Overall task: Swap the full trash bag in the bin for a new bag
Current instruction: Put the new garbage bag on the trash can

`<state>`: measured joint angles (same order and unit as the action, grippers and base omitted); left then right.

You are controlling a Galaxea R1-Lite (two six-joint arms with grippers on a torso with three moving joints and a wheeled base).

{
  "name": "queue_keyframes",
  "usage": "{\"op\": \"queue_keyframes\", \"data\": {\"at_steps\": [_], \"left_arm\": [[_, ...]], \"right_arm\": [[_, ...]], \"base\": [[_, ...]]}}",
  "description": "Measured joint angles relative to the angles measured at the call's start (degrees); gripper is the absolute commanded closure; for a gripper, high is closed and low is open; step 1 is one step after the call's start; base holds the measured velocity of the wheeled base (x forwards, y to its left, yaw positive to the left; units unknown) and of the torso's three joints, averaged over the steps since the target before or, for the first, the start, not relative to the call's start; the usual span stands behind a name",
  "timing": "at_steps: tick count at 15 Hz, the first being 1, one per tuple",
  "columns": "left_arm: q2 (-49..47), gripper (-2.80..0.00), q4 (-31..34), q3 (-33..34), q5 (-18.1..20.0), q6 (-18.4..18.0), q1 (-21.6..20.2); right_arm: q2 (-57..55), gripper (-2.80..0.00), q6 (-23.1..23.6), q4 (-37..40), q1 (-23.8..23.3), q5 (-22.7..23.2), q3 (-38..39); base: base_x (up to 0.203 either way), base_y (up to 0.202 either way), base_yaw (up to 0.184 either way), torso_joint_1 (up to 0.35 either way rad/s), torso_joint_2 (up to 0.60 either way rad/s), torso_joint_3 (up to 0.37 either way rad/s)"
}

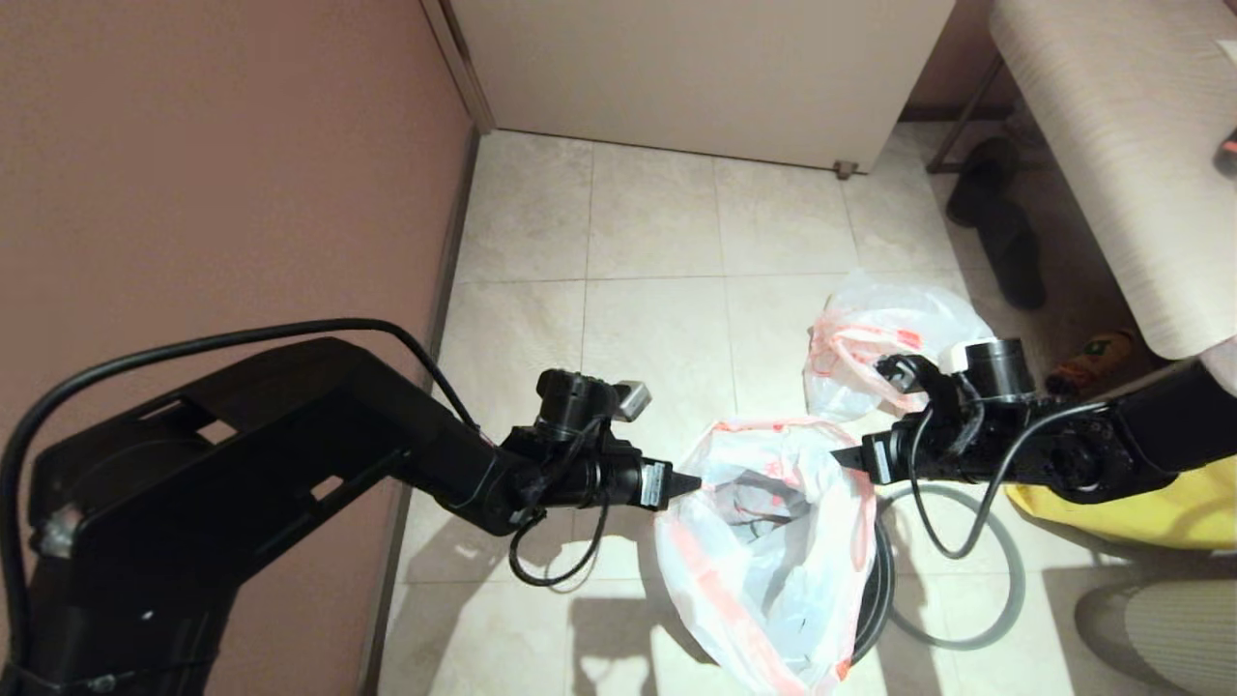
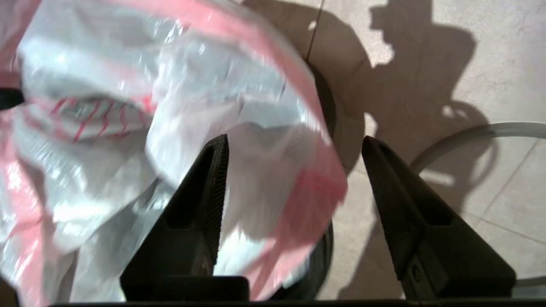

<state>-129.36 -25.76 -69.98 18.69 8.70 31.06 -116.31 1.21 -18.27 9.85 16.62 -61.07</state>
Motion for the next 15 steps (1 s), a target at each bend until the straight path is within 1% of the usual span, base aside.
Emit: {"op": "queue_keyframes", "data": {"at_steps": [2, 3, 4, 7, 9, 10, 11, 14, 15], "left_arm": [[2.95, -2.80, 2.74, 0.35, 0.00, -0.06, 0.09], [4.02, -2.80, 3.58, 0.42, 0.02, 0.00, 0.13], [4.72, -2.80, 3.70, 0.42, 0.03, 0.00, 0.16], [6.15, -2.80, 3.44, 0.18, -0.53, 0.00, 0.16], [7.40, -2.80, 3.37, -0.33, -3.80, 0.02, 0.07], [8.23, 0.00, 3.46, -0.56, -5.18, -0.02, 0.22], [9.01, 0.00, 3.52, -0.67, -6.40, -0.05, 0.83], [10.16, 0.00, 3.93, -0.78, -6.82, -0.24, 2.38], [10.40, 0.00, 3.91, -0.78, -6.90, -0.44, 3.24]], "right_arm": [[4.43, -2.80, 1.54, 7.02, 1.24, 0.98, -0.20], [6.07, -2.80, 1.67, 9.80, 2.23, 2.33, -0.33], [7.01, -2.80, 1.61, 10.75, 2.71, 3.33, -0.37], [8.55, -2.80, 0.85, 11.03, 3.16, 3.63, -0.77], [9.01, -2.80, -0.60, 10.97, 3.21, 3.64, -1.33], [9.03, 0.00, -0.81, 10.86, 3.18, 3.64, -1.55], [9.03, 0.00, -0.90, 10.78, 3.11, 3.64, -1.69], [8.96, 0.00, -4.73, 10.77, 2.73, 3.79, -2.88], [9.04, 0.00, -5.19, 10.67, 2.42, 3.86, -3.18]], "base": [[0.000, 0.000, 0.000, 0.000, 0.00, 0.000], [0.000, 0.000, 0.000, 0.000, 0.00, 0.000], [0.000, 0.000, 0.000, 0.000, 0.00, 0.000], [0.000, 0.000, 0.000, 0.000, 0.00, 0.000], [0.000, 0.000, 0.000, 0.000, 0.00, 0.000], [0.000, 0.000, 0.000, 0.000, 0.00, 0.000], [0.000, 0.000, 0.000, 0.000, 0.00, 0.000], [0.000, 0.000, 0.000, 0.000, 0.00, 0.000], [0.000, 0.000, 0.000, 0.000, 0.00, 0.000]]}}
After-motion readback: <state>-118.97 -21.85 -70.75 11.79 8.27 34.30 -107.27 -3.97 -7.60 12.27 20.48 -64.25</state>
